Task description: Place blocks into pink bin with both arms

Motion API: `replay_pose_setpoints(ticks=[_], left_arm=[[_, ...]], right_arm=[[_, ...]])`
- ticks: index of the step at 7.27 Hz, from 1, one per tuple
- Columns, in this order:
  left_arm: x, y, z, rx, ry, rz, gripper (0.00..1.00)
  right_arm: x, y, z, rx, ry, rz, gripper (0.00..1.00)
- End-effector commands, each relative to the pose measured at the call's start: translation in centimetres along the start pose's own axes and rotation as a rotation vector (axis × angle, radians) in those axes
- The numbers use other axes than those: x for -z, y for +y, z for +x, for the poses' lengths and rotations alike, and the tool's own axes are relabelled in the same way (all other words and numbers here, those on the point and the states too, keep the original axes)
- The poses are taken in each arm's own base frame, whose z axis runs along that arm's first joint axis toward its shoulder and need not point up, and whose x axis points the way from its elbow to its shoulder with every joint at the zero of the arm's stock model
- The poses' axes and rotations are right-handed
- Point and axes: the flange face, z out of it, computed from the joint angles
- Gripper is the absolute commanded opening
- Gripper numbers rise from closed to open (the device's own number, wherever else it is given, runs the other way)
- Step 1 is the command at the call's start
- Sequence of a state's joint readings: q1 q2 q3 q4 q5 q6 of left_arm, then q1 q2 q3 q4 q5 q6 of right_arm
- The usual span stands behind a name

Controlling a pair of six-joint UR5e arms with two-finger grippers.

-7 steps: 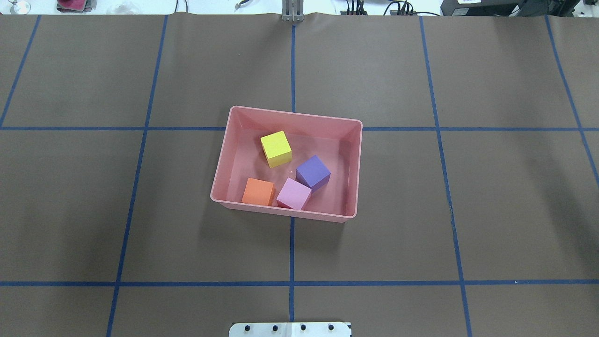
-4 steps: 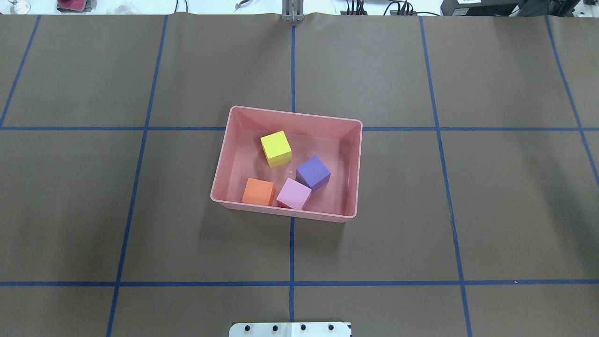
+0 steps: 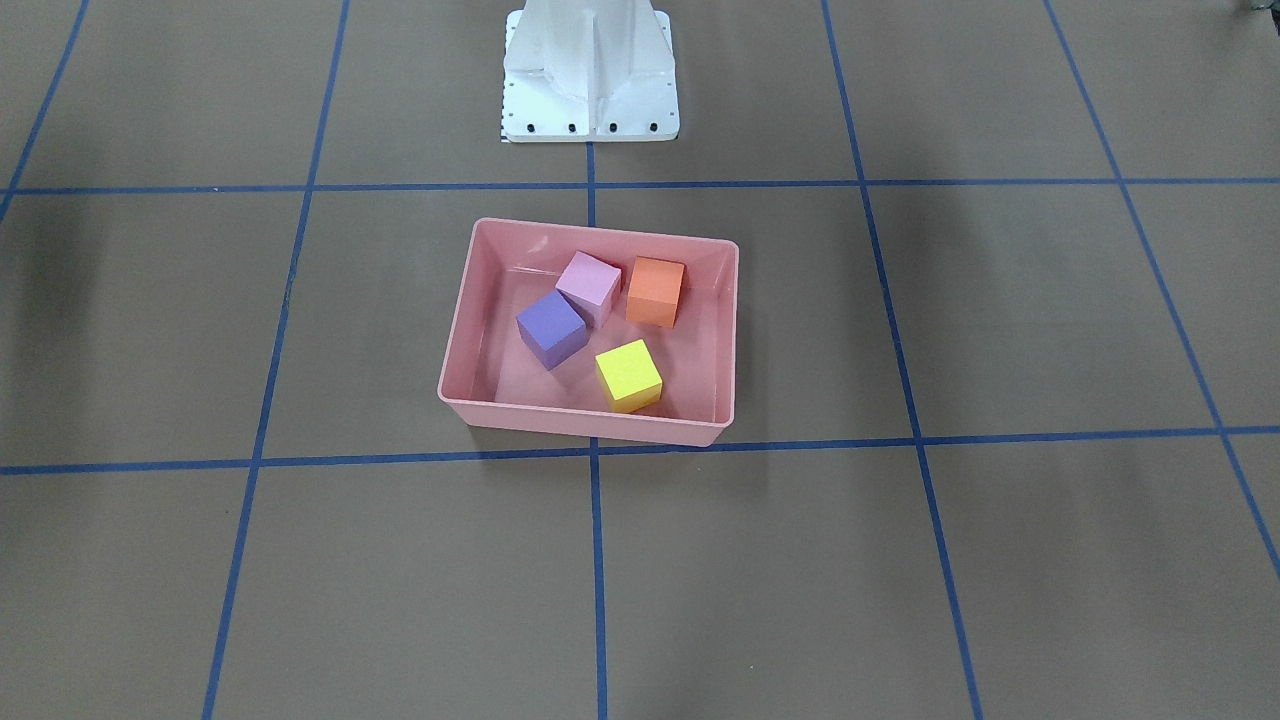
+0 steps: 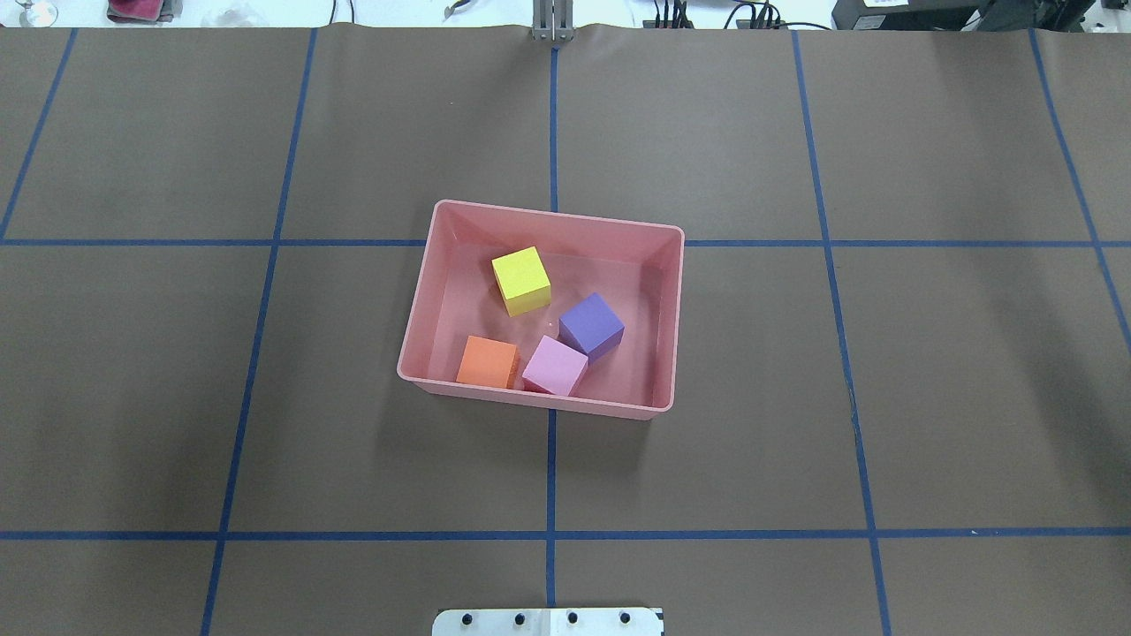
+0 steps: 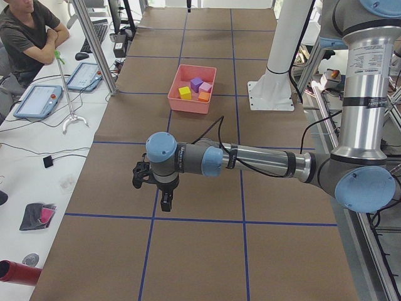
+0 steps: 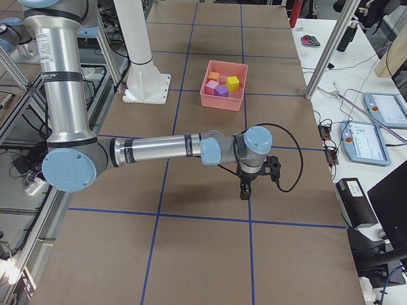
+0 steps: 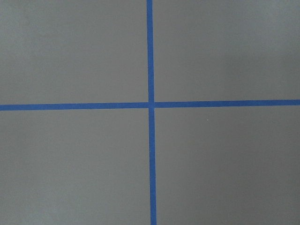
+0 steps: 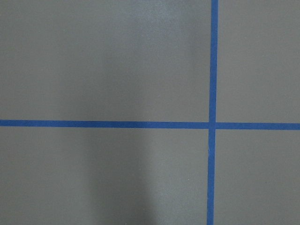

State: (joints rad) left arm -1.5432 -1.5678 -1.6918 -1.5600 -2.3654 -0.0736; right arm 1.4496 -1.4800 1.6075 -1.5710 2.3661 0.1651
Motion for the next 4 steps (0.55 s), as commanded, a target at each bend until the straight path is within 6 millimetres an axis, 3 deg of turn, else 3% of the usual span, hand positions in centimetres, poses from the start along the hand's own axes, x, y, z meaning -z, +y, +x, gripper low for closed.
replay_pose_setpoints(ticks=[1,4], left_arm=[[0.00,0.00,0.00,0.000,0.000,0.000,1.00],[-0.05,0.01,-0.07,0.001,-0.002,-0.001,1.00]], right_arm=[[-0.16,0.02,0.18,-0.002,0.001,-0.003,0.99],[-0.49,0.10,0.55,-0.016,0.004,-0.010,0.99]])
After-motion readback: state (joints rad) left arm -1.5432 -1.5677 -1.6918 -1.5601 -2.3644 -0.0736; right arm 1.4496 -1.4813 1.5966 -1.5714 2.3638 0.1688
